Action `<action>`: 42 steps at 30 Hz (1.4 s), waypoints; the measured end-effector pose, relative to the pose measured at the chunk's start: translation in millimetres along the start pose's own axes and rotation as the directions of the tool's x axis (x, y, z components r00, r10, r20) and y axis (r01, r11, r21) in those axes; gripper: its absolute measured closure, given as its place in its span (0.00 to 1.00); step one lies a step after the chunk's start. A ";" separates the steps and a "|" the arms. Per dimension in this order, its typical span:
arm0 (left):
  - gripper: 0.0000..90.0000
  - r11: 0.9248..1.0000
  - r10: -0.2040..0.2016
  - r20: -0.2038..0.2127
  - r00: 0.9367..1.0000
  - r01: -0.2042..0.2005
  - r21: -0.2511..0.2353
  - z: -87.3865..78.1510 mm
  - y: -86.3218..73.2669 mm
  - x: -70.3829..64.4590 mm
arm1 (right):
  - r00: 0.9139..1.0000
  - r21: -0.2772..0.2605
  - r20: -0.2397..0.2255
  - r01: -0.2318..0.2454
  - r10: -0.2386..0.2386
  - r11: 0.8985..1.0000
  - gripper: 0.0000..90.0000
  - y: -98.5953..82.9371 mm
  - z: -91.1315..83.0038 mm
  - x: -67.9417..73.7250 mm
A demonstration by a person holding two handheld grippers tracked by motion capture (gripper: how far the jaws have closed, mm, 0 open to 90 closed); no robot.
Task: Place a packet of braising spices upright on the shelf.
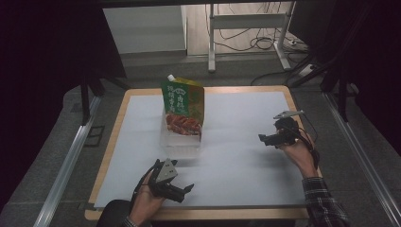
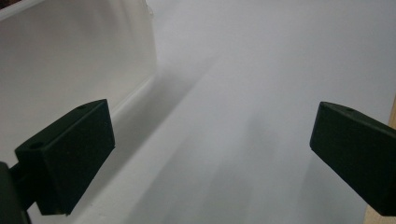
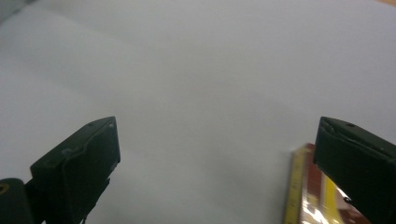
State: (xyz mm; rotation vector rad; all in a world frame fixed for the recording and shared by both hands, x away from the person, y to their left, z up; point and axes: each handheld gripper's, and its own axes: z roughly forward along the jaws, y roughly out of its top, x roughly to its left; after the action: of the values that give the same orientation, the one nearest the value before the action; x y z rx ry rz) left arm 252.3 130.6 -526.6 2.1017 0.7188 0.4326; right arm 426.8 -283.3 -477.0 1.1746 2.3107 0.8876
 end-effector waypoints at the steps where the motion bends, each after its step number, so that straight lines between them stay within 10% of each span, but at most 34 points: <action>1: 0.00 1.000 0.000 0.000 1.000 0.000 0.000 0.0 0.0 0.0 | 1.000 0.000 0.016 -0.012 0.012 1.000 0.01 -1.4 -0.9 -3.8; 22: 0.00 1.000 0.012 -0.001 1.000 -0.012 0.018 1.8 -0.1 -1.3 | 0.983 0.100 0.148 -0.126 0.110 0.987 0.01 -26.8 0.4 -47.5; 42: 0.00 1.000 0.013 -0.002 1.000 -0.013 0.021 1.8 -0.2 -1.2 | 0.969 0.191 0.202 -0.180 0.140 0.965 0.34 -36.1 3.5 -50.2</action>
State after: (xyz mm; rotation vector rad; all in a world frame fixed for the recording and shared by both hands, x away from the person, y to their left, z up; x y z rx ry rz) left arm 252.3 128.8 -527.9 2.1266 0.7137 0.4370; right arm 436.9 -339.4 -501.3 1.4838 2.2192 0.5675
